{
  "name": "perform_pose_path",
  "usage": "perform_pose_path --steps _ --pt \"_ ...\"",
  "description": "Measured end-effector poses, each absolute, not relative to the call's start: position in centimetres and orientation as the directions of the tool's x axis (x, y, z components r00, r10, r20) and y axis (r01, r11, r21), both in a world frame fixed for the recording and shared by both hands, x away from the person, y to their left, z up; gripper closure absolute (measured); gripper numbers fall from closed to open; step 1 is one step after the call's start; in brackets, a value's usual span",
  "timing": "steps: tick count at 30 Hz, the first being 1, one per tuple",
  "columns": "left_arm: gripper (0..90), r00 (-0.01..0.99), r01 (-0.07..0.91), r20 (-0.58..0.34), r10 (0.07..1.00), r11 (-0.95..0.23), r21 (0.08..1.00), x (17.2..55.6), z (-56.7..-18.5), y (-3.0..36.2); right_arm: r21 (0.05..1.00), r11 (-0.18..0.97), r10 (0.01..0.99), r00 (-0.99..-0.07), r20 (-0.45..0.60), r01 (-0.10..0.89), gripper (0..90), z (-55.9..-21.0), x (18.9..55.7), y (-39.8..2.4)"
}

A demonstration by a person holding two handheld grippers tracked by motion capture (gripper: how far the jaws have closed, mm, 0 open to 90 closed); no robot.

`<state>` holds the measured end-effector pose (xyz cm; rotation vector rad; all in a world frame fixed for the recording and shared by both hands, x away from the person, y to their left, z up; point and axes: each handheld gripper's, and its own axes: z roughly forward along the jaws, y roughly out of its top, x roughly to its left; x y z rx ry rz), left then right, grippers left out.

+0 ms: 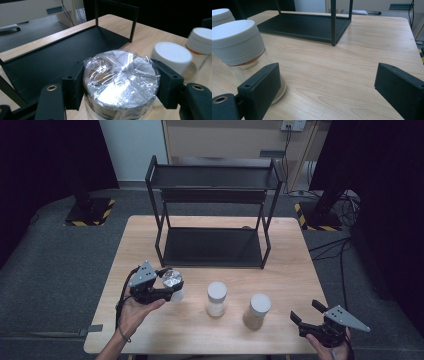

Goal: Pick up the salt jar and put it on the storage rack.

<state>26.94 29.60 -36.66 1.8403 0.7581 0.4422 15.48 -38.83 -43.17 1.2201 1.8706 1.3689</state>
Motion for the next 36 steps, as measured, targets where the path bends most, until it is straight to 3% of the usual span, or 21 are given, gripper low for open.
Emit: perform_pose_path --steps 19,36 --pt "33.6 0.643 0.307 -0.003 0.766 -0.254 0.917 33.7 -35.4 26.9 0.929 0.079 0.882 -0.459 0.104 0.362 6.7 -43.3 15.5 -38.9" --pt "33.6 0.570 0.353 -0.033 0.821 -0.209 0.912 38.8 -36.8 24.5 0.929 0.074 0.880 -0.462 0.110 0.363 6.7 -43.4 15.6 -39.1"
